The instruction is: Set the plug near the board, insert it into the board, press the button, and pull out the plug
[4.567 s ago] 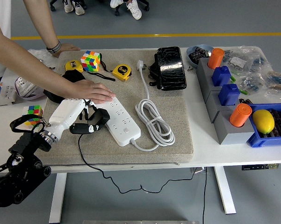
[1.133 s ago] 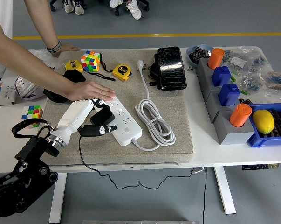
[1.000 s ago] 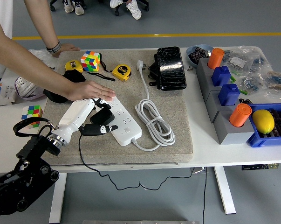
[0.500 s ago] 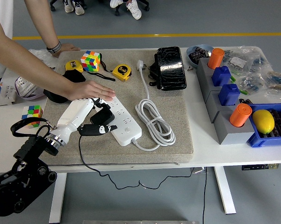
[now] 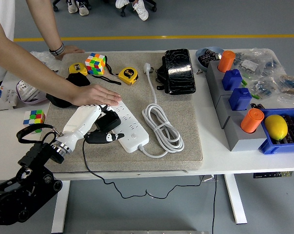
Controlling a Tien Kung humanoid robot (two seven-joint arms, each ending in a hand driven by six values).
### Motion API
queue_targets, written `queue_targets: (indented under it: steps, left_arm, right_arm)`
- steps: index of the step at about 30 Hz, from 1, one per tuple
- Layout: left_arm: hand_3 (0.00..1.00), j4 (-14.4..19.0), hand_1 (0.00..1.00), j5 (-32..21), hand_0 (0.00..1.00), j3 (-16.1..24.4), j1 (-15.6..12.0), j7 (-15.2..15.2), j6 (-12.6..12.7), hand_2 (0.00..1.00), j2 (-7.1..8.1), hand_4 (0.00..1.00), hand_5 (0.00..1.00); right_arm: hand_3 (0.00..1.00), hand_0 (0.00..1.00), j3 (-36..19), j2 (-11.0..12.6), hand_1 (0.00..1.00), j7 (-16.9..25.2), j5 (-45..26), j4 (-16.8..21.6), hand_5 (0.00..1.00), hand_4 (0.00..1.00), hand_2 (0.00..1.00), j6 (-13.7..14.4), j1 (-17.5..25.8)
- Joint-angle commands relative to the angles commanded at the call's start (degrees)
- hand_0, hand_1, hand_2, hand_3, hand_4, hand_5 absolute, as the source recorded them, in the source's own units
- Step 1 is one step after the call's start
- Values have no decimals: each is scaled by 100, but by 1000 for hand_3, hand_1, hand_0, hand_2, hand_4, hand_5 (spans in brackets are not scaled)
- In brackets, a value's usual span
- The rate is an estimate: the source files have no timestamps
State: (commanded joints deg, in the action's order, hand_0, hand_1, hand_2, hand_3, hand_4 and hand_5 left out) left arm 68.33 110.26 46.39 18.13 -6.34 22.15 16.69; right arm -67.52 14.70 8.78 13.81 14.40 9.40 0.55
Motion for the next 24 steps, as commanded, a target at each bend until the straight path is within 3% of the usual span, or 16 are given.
queue_targets:
  steps: [8, 14, 20, 24]
  left_arm:
    - [580, -55, 583, -6, 482, -73, 109, 22, -17, 593, -73, 982, 475]
    - [578, 196, 583, -59, 476, 48, 53, -24, 14, 591, -29, 982, 476]
    - [574, 851, 574, -224, 473, 141, -41, 61, -61, 590, 96, 981, 473]
    - [574, 1470, 574, -512, 473, 150, -63, 339, -432, 590, 168, 981, 473]
  right_arm:
    - [503, 546, -10, 0, 569, -5, 1, 3, 353, 815, 522, -7, -9]
    - [503, 545, -48, -4, 567, -5, 10, -7, 352, 814, 523, -6, 10]
    - [503, 545, -62, -9, 567, -4, 34, -1, 350, 813, 522, -9, 11]
    - [503, 545, -24, -6, 567, -8, 27, -1, 350, 813, 522, -13, 16]
